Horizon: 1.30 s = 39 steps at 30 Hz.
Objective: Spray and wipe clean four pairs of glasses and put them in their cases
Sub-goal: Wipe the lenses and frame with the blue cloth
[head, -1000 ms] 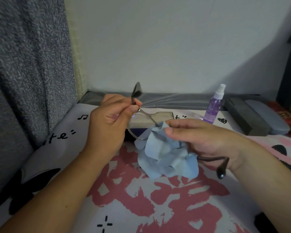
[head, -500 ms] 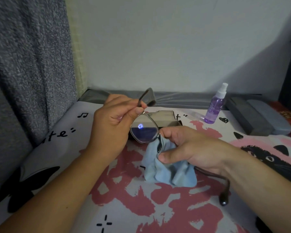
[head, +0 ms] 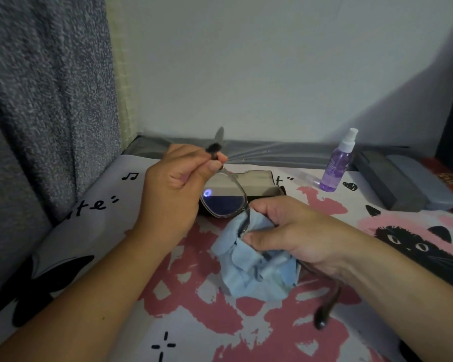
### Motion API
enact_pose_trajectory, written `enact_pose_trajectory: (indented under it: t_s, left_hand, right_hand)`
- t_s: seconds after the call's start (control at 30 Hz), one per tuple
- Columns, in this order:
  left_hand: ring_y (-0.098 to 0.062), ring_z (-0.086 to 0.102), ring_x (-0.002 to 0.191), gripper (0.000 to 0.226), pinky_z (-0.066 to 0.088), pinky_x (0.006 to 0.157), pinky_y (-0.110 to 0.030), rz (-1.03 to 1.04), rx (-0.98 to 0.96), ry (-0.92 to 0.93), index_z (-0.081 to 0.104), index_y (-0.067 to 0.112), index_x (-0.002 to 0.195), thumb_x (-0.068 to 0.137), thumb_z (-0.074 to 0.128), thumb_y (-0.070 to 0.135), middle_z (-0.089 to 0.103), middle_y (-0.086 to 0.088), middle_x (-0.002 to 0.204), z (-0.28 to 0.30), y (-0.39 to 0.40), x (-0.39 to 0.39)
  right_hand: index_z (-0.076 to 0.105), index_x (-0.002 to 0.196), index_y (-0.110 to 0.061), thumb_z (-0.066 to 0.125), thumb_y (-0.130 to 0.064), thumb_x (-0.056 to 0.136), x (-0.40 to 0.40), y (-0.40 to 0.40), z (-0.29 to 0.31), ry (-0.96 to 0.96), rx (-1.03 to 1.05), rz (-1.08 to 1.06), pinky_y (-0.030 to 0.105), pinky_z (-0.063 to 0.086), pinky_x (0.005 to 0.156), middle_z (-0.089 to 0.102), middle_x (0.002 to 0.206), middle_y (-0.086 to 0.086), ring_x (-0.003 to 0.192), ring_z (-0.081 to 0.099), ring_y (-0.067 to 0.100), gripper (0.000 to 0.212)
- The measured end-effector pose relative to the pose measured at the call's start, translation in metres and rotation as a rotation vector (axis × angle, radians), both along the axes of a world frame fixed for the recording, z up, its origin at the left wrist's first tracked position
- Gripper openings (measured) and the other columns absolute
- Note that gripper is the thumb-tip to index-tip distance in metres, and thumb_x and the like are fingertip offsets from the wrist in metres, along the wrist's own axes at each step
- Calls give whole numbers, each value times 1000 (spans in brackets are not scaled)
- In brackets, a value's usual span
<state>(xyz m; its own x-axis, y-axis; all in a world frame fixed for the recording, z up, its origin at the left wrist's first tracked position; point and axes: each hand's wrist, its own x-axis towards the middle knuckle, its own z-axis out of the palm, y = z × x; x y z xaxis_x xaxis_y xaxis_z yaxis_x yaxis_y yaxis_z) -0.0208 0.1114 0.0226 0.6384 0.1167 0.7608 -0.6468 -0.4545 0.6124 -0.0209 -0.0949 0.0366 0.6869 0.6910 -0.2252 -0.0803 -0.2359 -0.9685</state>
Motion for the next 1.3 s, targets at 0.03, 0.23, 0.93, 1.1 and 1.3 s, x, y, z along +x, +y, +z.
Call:
enact_pose_trajectory:
  t_s: [0.03,0.23,0.93,1.1,1.3]
  left_hand:
    - [-10,65,100,18,46,91,-17,-2,0,2,72,23,100,94,65,8,70,14,96,0,0,0]
    - [-14,66,102,22,51,95,-27,17,-62,18,71,31,98,95,65,10,71,16,95,3,6,3]
    - [-9,66,100,16,48,92,-19,-9,11,29,69,38,99,93,64,24,70,28,95,3,9,5]
    - [-6,67,97,27,49,90,-17,-27,-64,101,71,34,95,94,64,8,72,17,94,-2,5,3]
    - [7,65,92,26,45,85,-9,-58,-63,132,70,25,95,95,62,0,70,11,94,-1,-5,-1]
  right_hand:
    - [64,109,6,60,8,93,0,0,-1,-13,-3,-13,31,61,67,73,106,25,91,75,29,17]
    - [70,89,1,59,-9,97,7,3,-6,-87,84,-138,28,54,63,71,77,14,65,68,19,17]
    - [61,114,-1,61,12,85,14,-13,-2,171,-3,168,34,58,80,68,112,20,99,68,29,32]
    - [69,85,-16,75,11,79,3,2,-9,-47,-86,-15,31,56,74,75,86,3,84,73,19,29]
    - [72,90,-7,79,5,79,1,8,-11,-202,-3,-156,38,58,82,77,89,10,87,74,25,18]
